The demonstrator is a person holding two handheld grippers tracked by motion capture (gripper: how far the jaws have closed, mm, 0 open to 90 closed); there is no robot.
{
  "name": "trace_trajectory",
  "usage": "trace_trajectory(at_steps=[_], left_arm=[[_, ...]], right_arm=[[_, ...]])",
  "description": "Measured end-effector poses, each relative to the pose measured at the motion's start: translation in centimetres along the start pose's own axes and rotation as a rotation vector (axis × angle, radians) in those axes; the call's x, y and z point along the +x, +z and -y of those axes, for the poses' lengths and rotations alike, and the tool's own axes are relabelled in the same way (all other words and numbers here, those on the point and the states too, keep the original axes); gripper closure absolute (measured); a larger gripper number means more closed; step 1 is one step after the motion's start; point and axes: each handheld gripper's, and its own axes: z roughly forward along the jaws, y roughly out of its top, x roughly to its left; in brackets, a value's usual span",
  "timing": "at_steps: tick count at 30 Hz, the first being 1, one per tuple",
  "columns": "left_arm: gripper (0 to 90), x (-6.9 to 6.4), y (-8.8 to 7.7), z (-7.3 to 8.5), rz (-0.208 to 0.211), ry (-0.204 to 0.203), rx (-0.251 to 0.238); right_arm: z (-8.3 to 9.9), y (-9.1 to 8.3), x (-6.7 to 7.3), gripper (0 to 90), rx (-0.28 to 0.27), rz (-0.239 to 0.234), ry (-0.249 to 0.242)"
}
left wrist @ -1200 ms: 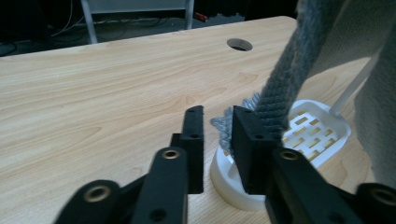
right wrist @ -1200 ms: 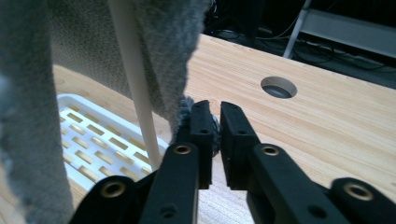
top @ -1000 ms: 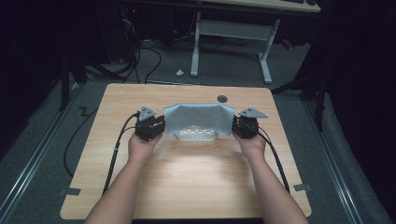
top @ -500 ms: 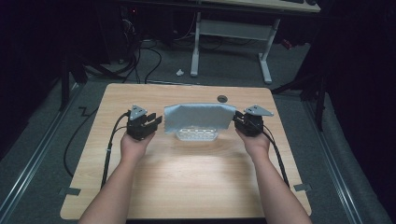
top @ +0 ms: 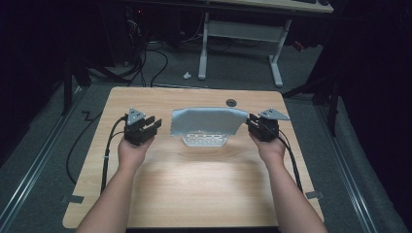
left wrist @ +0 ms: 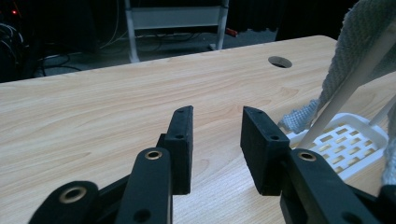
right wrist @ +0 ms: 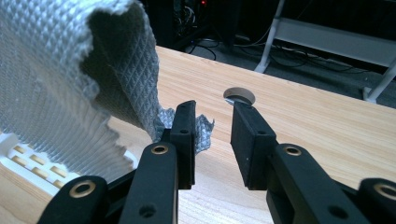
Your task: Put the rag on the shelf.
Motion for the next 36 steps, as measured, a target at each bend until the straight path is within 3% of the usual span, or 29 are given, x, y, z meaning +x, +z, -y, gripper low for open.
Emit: trace_trajectory(at_steps=[11, 18, 23, 29, 33, 36], left_arm=[[63.8, -1.0, 0.3, 0.1, 0.029, 0.004, -0.011], [64.3, -1.5, 0.3, -0.5, 0.045, 0.023, -0.028], [64.3, -1.9, 0.5, -0.3, 0.050, 0.037, -0.019], [64.3, -1.4, 0.2, 0.5, 0.037, 0.026, -0.012], [64.2, -1.1, -0.1, 1.0, 0.027, 0.028, -0.005], [63.8, -0.8, -0.5, 1.3, 0.025, 0.020, -0.011]], right_arm=[[0.0, 1.4, 1.2, 70.6, -0.012, -0.012, -0.011], [-1.7, 0.2, -0.6, 64.0, -0.040, -0.008, 0.035], [-2.5, -0.6, -0.9, 64.5, -0.063, 0.011, 0.031], [-1.2, -0.4, -0.6, 64.9, -0.009, 0.013, 0.002], [-0.3, -0.6, -0.6, 65.4, -0.014, 0.008, 0.022], [0.2, -0.8, -0.4, 64.7, 0.002, 0.015, -0.005]])
